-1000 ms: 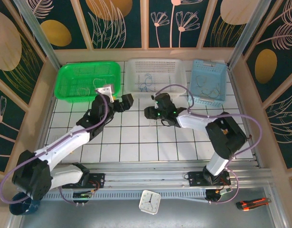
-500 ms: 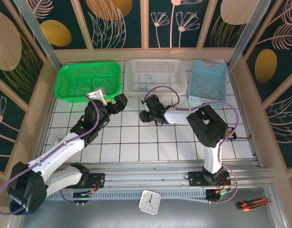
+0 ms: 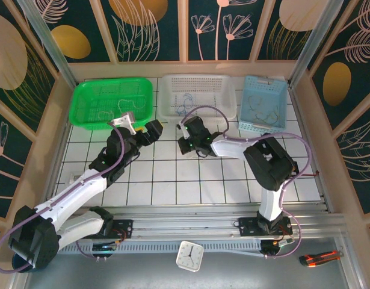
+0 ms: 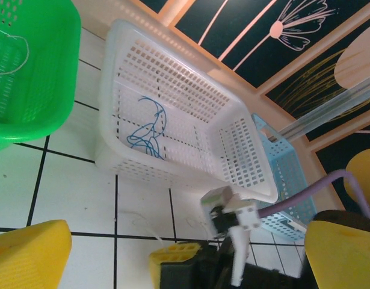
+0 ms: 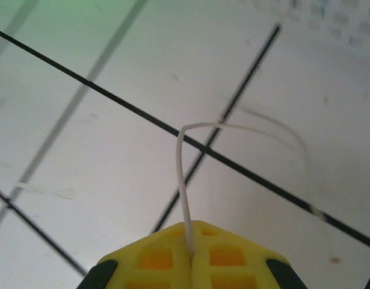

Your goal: Untangle the cables

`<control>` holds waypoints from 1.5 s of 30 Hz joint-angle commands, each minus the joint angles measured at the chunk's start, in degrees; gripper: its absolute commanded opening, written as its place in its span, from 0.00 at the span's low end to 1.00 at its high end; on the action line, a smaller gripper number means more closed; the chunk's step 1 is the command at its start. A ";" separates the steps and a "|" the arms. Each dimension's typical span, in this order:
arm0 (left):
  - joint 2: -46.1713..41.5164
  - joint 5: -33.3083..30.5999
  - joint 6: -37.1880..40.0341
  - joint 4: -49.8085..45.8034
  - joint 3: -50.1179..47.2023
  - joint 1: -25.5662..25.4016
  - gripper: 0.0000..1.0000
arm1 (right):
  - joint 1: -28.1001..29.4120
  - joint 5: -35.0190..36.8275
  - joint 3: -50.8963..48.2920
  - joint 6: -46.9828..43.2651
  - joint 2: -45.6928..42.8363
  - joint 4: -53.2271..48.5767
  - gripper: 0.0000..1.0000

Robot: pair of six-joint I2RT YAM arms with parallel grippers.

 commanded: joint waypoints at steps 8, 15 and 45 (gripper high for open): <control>0.50 2.65 -2.88 4.65 -0.79 0.38 0.99 | -3.26 -13.29 -4.34 1.79 -12.55 9.91 0.00; 1.97 5.24 -5.82 8.49 -0.64 0.37 0.99 | -8.14 -26.34 -10.38 8.36 -19.26 20.75 0.00; 15.03 20.52 -21.87 29.52 3.62 0.28 0.93 | -9.46 -38.22 -13.49 14.76 -20.15 31.05 0.00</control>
